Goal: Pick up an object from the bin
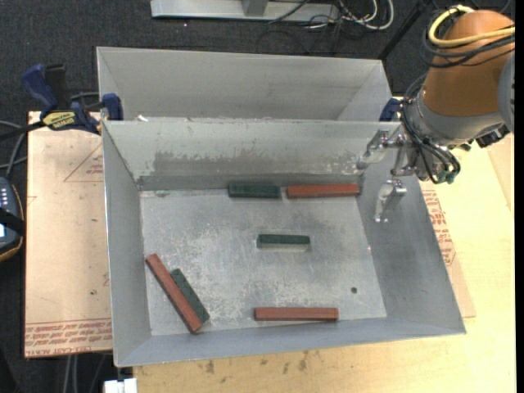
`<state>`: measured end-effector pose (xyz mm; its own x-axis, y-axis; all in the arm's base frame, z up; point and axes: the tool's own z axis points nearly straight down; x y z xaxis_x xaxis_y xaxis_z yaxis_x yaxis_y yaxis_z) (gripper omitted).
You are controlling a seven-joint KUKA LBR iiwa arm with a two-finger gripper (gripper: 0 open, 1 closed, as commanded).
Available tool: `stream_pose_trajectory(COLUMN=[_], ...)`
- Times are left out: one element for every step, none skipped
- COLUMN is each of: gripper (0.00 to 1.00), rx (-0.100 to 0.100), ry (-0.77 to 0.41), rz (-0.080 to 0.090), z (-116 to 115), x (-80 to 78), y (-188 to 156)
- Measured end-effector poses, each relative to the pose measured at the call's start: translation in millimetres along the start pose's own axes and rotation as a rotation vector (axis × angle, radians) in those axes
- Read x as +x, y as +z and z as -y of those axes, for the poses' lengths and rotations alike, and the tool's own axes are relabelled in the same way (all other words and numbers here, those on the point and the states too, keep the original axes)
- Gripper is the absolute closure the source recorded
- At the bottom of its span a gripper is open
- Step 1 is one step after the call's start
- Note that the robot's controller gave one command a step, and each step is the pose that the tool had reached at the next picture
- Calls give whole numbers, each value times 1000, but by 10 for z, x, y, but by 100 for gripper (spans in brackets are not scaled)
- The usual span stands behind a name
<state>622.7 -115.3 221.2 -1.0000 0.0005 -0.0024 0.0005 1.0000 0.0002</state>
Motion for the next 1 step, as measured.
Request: stream_pose_trajectory(gripper=[0], rx=[2], ry=[-56], rz=[6], z=[-212], x=[43], y=[380])
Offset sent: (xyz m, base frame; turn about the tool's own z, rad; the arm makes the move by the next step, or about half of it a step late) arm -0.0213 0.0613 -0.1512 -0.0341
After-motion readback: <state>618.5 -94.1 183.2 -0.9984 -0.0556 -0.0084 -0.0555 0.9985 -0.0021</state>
